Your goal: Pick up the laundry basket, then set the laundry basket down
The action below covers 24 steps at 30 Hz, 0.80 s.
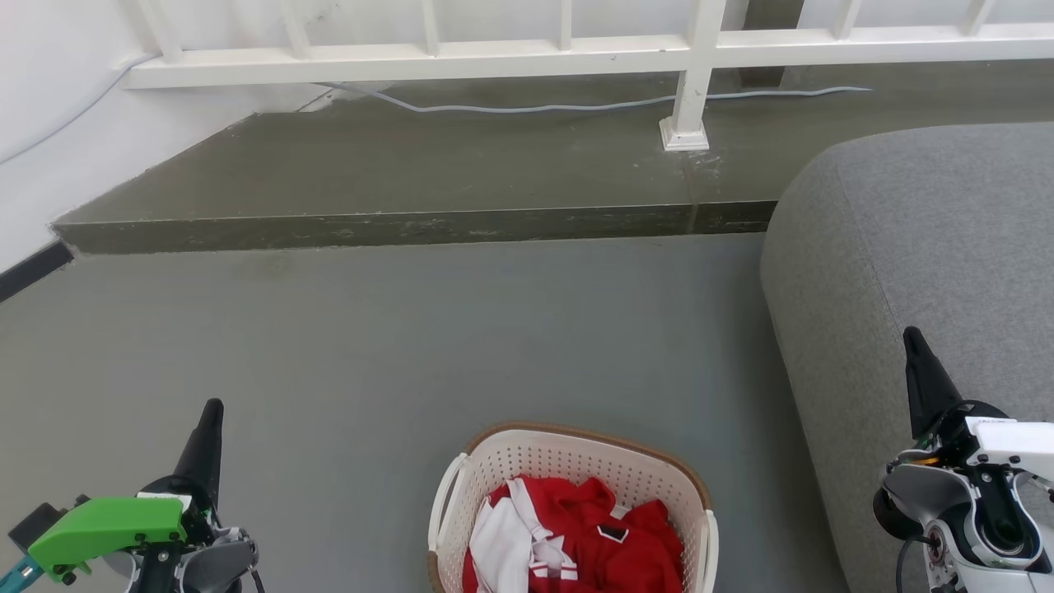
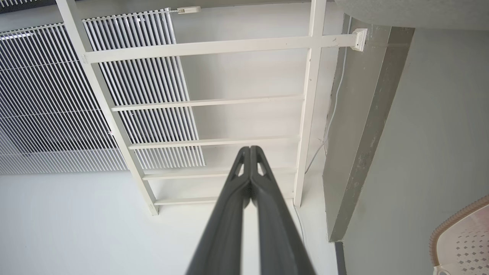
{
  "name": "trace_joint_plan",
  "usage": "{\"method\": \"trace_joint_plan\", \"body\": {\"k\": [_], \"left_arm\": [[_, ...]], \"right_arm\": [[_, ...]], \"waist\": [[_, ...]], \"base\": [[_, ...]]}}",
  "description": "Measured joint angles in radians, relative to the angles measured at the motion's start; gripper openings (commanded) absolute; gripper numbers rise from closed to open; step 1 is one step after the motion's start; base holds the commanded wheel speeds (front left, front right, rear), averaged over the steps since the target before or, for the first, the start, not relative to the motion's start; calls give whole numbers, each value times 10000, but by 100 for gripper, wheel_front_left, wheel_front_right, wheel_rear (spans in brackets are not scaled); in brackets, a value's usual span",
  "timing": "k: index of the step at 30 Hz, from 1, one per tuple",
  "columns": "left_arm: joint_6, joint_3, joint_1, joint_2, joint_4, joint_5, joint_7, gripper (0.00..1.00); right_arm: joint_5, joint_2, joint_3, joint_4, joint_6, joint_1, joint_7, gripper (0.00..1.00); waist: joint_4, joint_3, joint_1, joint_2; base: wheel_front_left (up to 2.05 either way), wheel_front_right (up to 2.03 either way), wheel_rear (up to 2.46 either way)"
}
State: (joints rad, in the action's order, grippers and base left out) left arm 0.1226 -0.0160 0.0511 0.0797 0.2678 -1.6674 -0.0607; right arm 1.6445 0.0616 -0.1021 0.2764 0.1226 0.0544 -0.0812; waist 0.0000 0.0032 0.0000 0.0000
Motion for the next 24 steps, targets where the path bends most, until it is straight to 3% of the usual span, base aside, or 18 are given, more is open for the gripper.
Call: {"method": "trace_joint_plan", "body": {"k": [24], "left_arm": [[0,-25,0,-8,0,2,0,0]], "right_arm": [[-2,-4,-13,0,2,0,-2,0]], "waist": [[0,0,0,0]], "base": [[0,0,0]]}}
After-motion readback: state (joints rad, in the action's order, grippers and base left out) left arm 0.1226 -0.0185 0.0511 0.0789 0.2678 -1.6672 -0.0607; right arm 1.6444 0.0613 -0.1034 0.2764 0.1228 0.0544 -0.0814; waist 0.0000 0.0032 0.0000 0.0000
